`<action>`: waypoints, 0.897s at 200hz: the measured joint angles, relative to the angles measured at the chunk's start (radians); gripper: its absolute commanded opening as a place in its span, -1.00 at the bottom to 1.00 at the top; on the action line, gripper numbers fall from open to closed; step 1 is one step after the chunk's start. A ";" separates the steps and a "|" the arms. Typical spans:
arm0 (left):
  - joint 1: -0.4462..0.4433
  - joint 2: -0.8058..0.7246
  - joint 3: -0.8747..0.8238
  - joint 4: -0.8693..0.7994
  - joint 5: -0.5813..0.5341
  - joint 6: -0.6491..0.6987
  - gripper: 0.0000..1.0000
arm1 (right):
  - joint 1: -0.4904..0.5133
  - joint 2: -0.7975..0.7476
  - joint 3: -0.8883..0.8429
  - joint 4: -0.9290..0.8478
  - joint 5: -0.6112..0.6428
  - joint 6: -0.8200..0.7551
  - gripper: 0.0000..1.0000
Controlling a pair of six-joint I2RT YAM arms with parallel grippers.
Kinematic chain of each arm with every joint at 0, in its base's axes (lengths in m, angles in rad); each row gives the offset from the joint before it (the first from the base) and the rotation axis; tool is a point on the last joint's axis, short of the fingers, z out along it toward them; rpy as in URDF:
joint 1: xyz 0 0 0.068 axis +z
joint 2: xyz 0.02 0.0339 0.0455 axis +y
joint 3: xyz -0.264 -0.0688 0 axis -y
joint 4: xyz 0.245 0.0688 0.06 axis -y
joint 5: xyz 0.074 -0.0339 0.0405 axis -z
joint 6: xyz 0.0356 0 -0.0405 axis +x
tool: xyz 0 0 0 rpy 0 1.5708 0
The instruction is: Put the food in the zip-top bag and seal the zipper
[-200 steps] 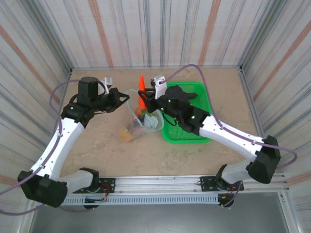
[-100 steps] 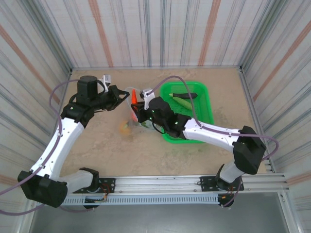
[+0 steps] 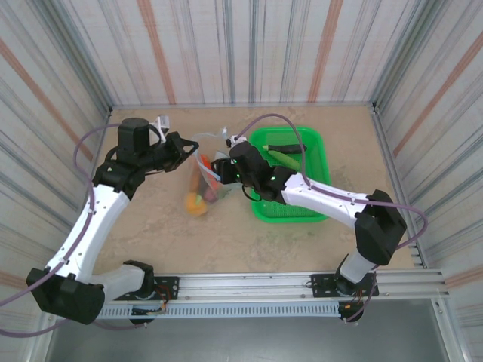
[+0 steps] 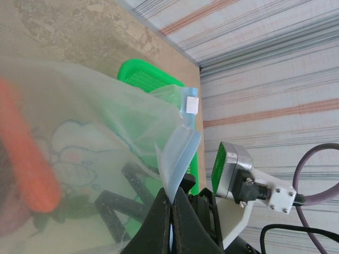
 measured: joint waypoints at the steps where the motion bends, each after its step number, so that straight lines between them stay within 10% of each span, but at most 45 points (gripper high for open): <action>1: 0.000 0.000 0.000 0.000 0.000 0.000 -1.00 | 0.000 0.000 0.002 -0.002 -0.002 0.000 0.25; 81: 0.000 0.026 -0.027 -0.001 0.010 0.027 -1.00 | -0.103 -0.036 0.227 -0.215 -0.242 -0.042 -0.08; 179: 0.005 0.061 -0.045 0.035 0.074 0.061 -1.00 | -0.451 -0.223 0.091 -0.414 -0.263 -0.120 0.17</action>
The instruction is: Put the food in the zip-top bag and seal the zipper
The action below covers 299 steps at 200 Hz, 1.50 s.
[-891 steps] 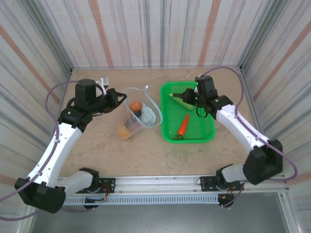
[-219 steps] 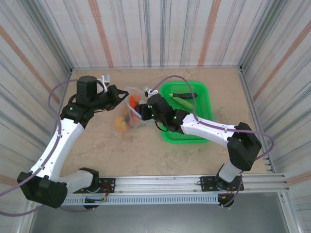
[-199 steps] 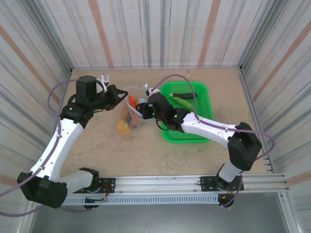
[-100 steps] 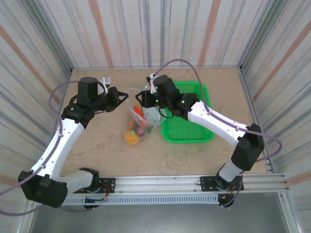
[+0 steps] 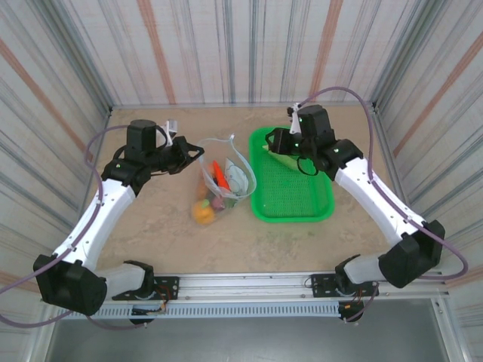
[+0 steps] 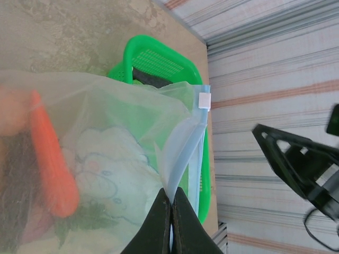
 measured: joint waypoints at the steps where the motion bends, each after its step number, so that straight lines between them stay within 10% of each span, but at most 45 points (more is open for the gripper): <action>1: 0.000 0.000 0.000 0.000 0.000 0.000 -1.00 | -0.003 0.002 0.000 -0.002 0.000 -0.002 0.17; 148: 0.000 -0.023 -0.002 -0.022 -0.021 0.142 -1.00 | -0.137 0.651 0.237 -0.149 0.097 -0.229 0.53; 224: 0.000 -0.023 -0.002 -0.019 -0.021 0.143 -1.00 | -0.110 0.754 0.299 -0.195 0.109 -0.280 -0.31; 299: 0.000 -0.023 -0.002 -0.019 -0.013 0.127 -1.00 | -0.076 0.507 0.101 -0.131 0.040 -0.197 -0.38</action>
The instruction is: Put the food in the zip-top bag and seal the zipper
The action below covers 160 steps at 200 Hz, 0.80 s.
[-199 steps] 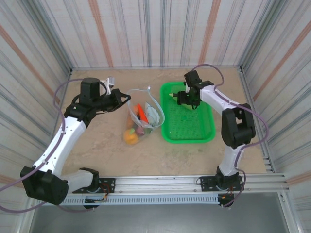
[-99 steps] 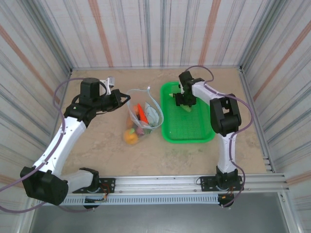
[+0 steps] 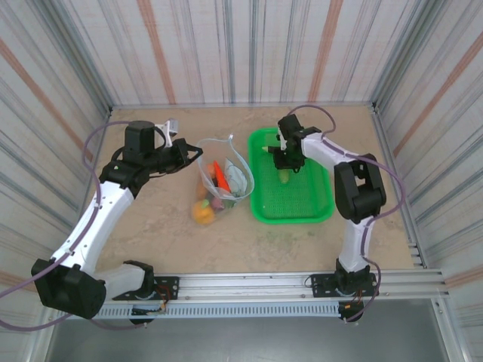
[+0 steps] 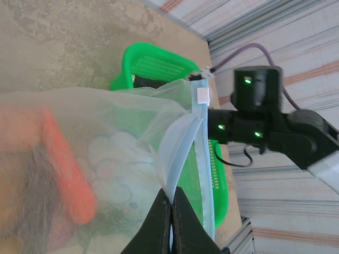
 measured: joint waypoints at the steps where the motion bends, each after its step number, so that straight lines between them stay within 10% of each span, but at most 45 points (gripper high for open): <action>1: 0.000 0.000 0.000 0.000 0.000 0.000 -1.00 | 0.000 0.000 0.000 0.000 0.000 0.000 -0.38; 91: 0.002 0.000 -0.022 0.024 0.039 -0.075 -1.00 | 0.237 -0.648 -0.228 0.307 -0.002 0.137 -0.43; 160: 0.008 0.000 -0.023 0.028 0.055 -0.102 -1.00 | 0.449 -0.584 -0.262 0.599 0.079 0.126 -0.43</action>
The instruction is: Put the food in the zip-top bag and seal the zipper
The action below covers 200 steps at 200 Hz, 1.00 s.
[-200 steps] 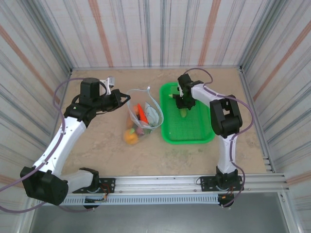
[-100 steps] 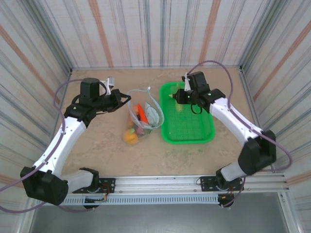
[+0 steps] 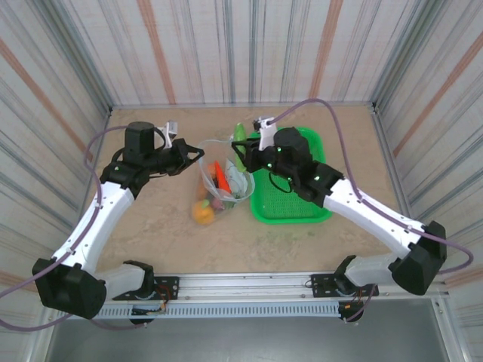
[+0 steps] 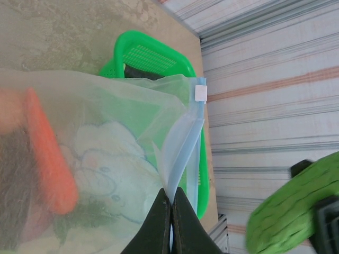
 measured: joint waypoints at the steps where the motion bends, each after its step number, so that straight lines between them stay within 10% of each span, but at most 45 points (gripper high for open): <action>1: 0.000 0.000 0.000 0.000 0.000 0.000 -1.00 | 0.005 0.004 -0.002 0.005 0.002 0.000 -0.43; 93: 0.017 0.000 0.000 0.007 0.040 -0.065 -1.00 | 0.124 0.224 -0.064 0.212 0.102 -0.032 -0.30; 129: 0.018 -0.008 0.000 0.010 0.046 -0.076 -1.00 | 0.123 0.273 -0.046 0.172 0.108 -0.017 0.34; 200: 0.018 -0.023 0.000 0.000 0.034 -0.073 -1.00 | 0.085 0.275 -0.005 0.069 0.075 -0.015 0.31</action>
